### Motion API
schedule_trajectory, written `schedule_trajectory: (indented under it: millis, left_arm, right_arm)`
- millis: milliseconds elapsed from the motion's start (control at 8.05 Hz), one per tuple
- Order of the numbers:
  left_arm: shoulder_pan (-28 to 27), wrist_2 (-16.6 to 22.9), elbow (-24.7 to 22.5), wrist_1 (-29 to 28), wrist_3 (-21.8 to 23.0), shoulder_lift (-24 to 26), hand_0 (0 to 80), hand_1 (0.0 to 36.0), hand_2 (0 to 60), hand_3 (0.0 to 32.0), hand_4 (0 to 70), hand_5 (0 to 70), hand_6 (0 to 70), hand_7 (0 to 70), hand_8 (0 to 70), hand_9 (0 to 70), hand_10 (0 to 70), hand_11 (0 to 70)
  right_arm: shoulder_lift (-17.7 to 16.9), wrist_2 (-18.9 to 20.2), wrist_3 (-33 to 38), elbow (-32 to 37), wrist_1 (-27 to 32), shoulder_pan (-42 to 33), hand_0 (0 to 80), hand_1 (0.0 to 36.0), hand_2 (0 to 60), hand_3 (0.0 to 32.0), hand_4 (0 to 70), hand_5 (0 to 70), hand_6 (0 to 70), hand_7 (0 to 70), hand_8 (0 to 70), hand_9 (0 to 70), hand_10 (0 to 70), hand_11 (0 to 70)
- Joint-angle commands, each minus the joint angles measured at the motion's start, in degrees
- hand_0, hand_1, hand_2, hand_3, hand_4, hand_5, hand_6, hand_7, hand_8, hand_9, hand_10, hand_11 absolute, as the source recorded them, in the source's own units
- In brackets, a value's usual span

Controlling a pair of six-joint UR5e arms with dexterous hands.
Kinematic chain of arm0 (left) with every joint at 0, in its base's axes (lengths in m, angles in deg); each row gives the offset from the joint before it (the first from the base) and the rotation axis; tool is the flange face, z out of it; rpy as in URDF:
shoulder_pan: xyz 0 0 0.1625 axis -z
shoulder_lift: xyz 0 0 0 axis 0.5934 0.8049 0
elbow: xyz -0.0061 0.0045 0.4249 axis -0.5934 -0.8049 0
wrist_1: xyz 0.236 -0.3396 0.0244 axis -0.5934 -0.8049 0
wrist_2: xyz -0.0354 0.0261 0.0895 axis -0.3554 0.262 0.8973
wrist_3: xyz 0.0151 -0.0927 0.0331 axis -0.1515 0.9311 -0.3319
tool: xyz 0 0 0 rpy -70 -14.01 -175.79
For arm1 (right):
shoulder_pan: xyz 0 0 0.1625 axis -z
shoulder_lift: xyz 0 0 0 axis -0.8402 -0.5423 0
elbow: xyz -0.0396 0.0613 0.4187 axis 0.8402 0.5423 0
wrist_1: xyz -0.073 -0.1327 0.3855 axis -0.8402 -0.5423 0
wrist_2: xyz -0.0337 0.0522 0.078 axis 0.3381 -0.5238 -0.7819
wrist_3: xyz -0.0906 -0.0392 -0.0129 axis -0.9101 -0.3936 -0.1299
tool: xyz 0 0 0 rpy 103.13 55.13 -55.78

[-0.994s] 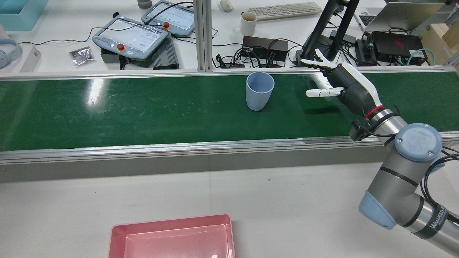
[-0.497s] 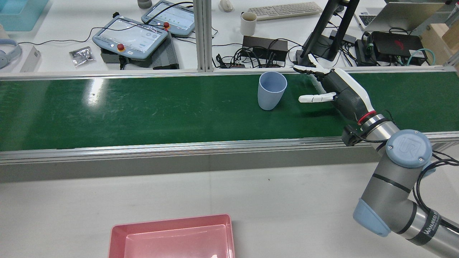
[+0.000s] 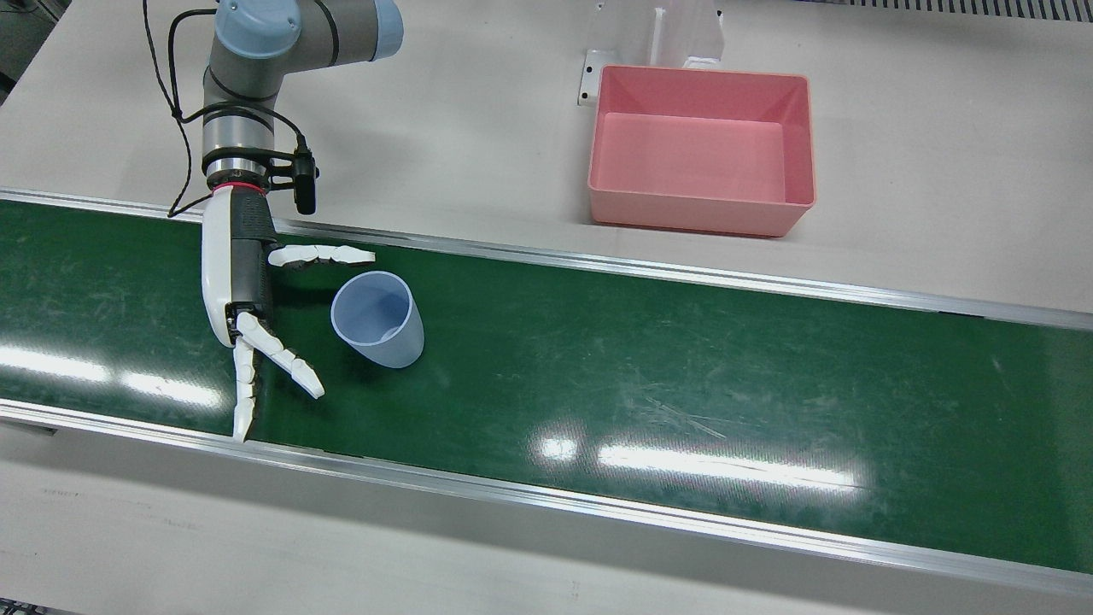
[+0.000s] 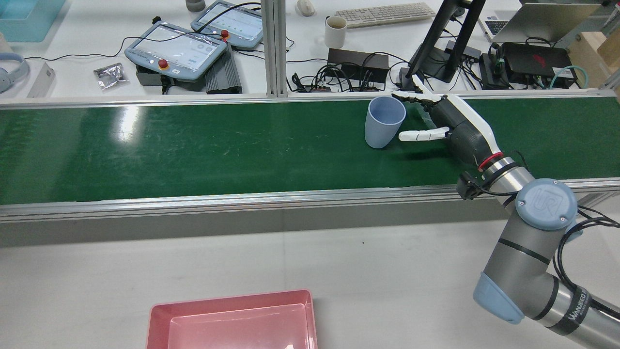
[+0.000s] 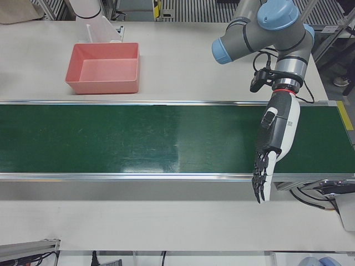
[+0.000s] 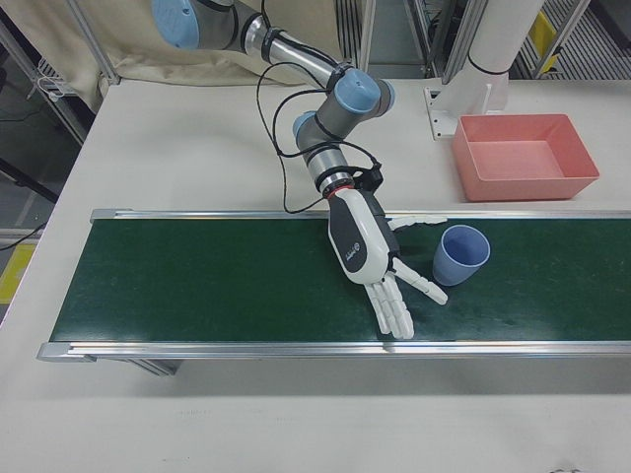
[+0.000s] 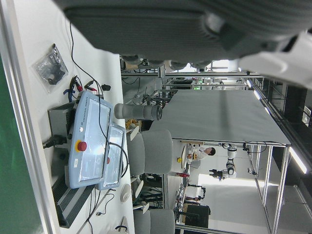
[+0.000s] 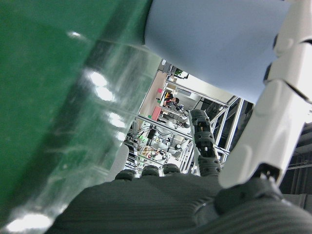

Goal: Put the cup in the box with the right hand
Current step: 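Close the right hand around the light blue cup on the belt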

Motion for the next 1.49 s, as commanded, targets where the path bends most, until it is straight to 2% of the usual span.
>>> schedule_trajectory:
  millis: [0, 373, 621, 746, 870, 994, 1119, 1243, 1367]
  left_arm:
    - [0.0, 0.0, 0.0, 0.0, 0.0, 0.0, 0.0, 0.0, 0.0, 0.0, 0.0, 0.0, 0.0, 0.0, 0.0, 0.0, 0.0, 0.0]
    - [0.0, 0.0, 0.0, 0.0, 0.0, 0.0, 0.0, 0.0, 0.0, 0.0, 0.0, 0.0, 0.0, 0.0, 0.0, 0.0, 0.0, 0.0]
    - [0.0, 0.0, 0.0, 0.0, 0.0, 0.0, 0.0, 0.0, 0.0, 0.0, 0.0, 0.0, 0.0, 0.0, 0.0, 0.0, 0.0, 0.0]
    - [0.0, 0.0, 0.0, 0.0, 0.0, 0.0, 0.0, 0.0, 0.0, 0.0, 0.0, 0.0, 0.0, 0.0, 0.0, 0.0, 0.0, 0.0]
    - [0.0, 0.0, 0.0, 0.0, 0.0, 0.0, 0.0, 0.0, 0.0, 0.0, 0.0, 0.0, 0.0, 0.0, 0.0, 0.0, 0.0, 0.0]
    - [0.0, 0.0, 0.0, 0.0, 0.0, 0.0, 0.0, 0.0, 0.0, 0.0, 0.0, 0.0, 0.0, 0.0, 0.0, 0.0, 0.0, 0.0]
    - [0.0, 0.0, 0.0, 0.0, 0.0, 0.0, 0.0, 0.0, 0.0, 0.0, 0.0, 0.0, 0.0, 0.0, 0.0, 0.0, 0.0, 0.0]
    - [0.0, 0.0, 0.0, 0.0, 0.0, 0.0, 0.0, 0.0, 0.0, 0.0, 0.0, 0.0, 0.0, 0.0, 0.0, 0.0, 0.0, 0.0]
    - [0.0, 0.0, 0.0, 0.0, 0.0, 0.0, 0.0, 0.0, 0.0, 0.0, 0.0, 0.0, 0.0, 0.0, 0.0, 0.0, 0.0, 0.0]
  right_arm:
    - [0.0, 0.0, 0.0, 0.1, 0.0, 0.4, 46.3, 13.0, 10.7, 0.0, 12.6, 2.2, 1.5, 2.1, 0.0, 1.6, 0.0, 0.0]
    - [0.0, -0.2, 0.3, 0.0, 0.0, 0.5, 46.1, 13.1, 11.5, 0.0, 12.7, 2.2, 1.5, 2.4, 0.0, 1.8, 0.0, 0.0]
    - [0.0, -0.3, 0.2, 0.3, 0.2, 0.6, 46.1, 13.8, 14.5, 0.0, 12.2, 2.2, 1.7, 3.5, 0.0, 1.3, 0.0, 0.0]
    - [-0.1, -0.3, 0.3, 0.3, 0.1, 0.6, 43.6, 18.5, 38.2, 0.0, 10.8, 2.5, 3.2, 11.7, 0.0, 1.7, 0.0, 0.0]
    - [0.0, -1.4, 0.3, 0.2, 0.1, 0.6, 36.2, 27.0, 60.0, 0.0, 18.1, 3.3, 5.5, 21.5, 2.4, 8.3, 0.0, 0.0]
    - [0.1, -2.1, 0.3, -0.3, 0.2, 0.6, 27.3, 31.5, 60.0, 0.0, 22.8, 4.6, 10.1, 40.9, 12.5, 25.0, 0.2, 0.9]
    - [0.4, -2.1, 0.5, -1.7, 0.2, 0.5, 27.8, 33.7, 60.0, 0.0, 29.7, 6.5, 15.9, 63.3, 27.4, 47.4, 5.2, 8.6]
    - [0.4, -2.1, 0.3, -6.1, 0.1, -0.8, 37.0, 32.3, 60.0, 0.0, 40.4, 9.4, 24.8, 70.0, 48.6, 70.0, 17.1, 25.4]
    - [0.5, -2.1, 0.0, -9.9, 0.2, -2.1, 43.4, 30.5, 60.0, 0.0, 43.9, 10.7, 27.3, 70.0, 53.2, 70.0, 21.2, 31.5]
